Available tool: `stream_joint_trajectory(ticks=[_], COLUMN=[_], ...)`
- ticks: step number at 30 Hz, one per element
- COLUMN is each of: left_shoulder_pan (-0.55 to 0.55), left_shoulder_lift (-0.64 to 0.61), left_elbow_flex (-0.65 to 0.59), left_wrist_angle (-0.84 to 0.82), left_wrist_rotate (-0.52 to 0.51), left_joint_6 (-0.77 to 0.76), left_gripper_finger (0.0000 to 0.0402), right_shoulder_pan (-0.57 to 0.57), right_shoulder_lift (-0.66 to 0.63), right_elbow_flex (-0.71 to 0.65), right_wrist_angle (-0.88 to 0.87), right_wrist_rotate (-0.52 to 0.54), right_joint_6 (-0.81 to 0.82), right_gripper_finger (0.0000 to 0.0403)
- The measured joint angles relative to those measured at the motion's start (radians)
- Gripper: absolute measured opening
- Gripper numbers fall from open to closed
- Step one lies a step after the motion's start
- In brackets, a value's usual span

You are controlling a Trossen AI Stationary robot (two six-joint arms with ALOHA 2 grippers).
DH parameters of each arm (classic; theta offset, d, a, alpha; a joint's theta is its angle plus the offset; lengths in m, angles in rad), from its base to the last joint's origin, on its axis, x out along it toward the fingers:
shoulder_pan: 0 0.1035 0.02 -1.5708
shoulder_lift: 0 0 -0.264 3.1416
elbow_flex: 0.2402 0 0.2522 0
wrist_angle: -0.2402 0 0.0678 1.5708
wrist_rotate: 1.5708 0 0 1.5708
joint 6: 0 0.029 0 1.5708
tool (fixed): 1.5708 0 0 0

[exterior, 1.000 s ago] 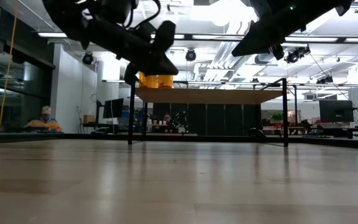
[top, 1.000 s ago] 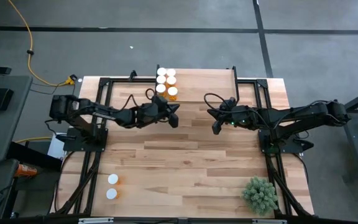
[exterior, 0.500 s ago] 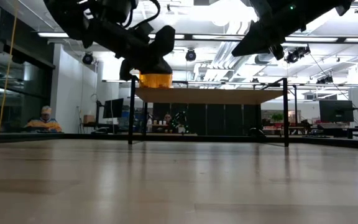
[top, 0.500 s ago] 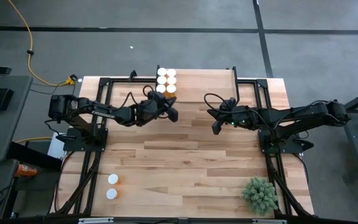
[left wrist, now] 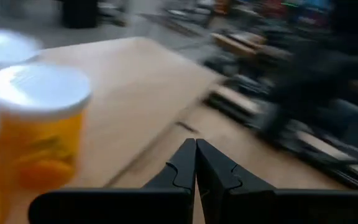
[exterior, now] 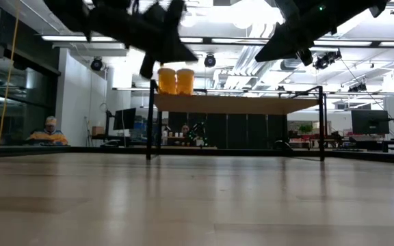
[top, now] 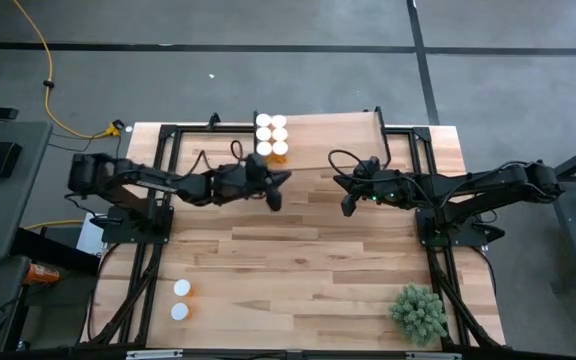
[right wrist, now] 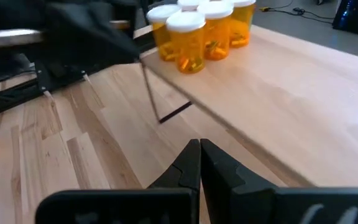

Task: Pick and place medicine bottles onto shelf by color
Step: Put the orange pill bottle on the shelf

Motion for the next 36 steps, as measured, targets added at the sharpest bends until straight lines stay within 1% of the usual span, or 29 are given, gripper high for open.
stream_joint_trajectory(ticks=[2, 4, 7, 9, 11, 15, 20, 23, 26, 30, 33, 36], left_shoulder_pan=[-0.022, -0.038, -0.054, -0.063, -0.071, -0.076, -0.076, -0.077, -0.077, -0.088, -0.127, -0.193], left_shoulder_lift=[-0.057, -0.123, -0.226, -0.298, -0.367, -0.486, -0.584, -0.621, -0.65, -0.676, -0.684, -0.675], left_elbow_flex=[0.0, 0.002, 0.002, 0.002, 0.001, 0.002, 0.001, 0.001, 0.001, 0.001, 0.003, 0.042], left_wrist_angle=[-0.005, -0.018, -0.078, -0.162, -0.228, -0.363, -0.495, -0.583, -0.658, -0.783, -0.867, -0.967], left_wrist_rotate=[0.096, 0.227, 0.405, 0.464, 0.489, 0.496, 0.496, 0.522, 0.611, 0.714, 0.771, 0.829], left_joint_6=[0.041, 0.079, 0.118, 0.121, 0.123, 0.15, 0.191, 0.192, 0.187, 0.153, 0.113, 0.078], left_gripper_finger=[0.0, 0.0, 0.0, 0.0, 0.0, 0.0001, 0.0002, 0.0014, 0.0045, 0.0112, 0.0171, 0.0224], right_shoulder_pan=[0.0, 0.0, 0.001, 0.001, 0.001, 0.001, 0.0, 0.0, 0.0, 0.0, 0.0, 0.0], right_shoulder_lift=[0.0, 0.0, 0.0, 0.0, 0.0, 0.0, 0.0, 0.0, 0.0, 0.0, 0.0, 0.0], right_elbow_flex=[0.0, 0.0, 0.0, 0.0, 0.0, 0.0, 0.0, 0.0, 0.0, 0.0, 0.0, 0.0], right_wrist_angle=[0.003, 0.003, 0.002, 0.001, 0.001, 0.003, 0.017, 0.025, 0.025, 0.025, 0.025, 0.023], right_wrist_rotate=[0.0, -0.009, -0.057, -0.097, -0.119, -0.134, -0.134, -0.134, -0.134, -0.134, -0.134, -0.134], right_joint_6=[0.0, 0.0, -0.001, -0.006, -0.001, 0.018, 0.01, 0.03, 0.063, 0.082, 0.082, 0.081], right_gripper_finger=[0.0, 0.0, 0.0, 0.0, 0.0, 0.0, 0.0, 0.0, 0.0, 0.0, 0.0, 0.0])
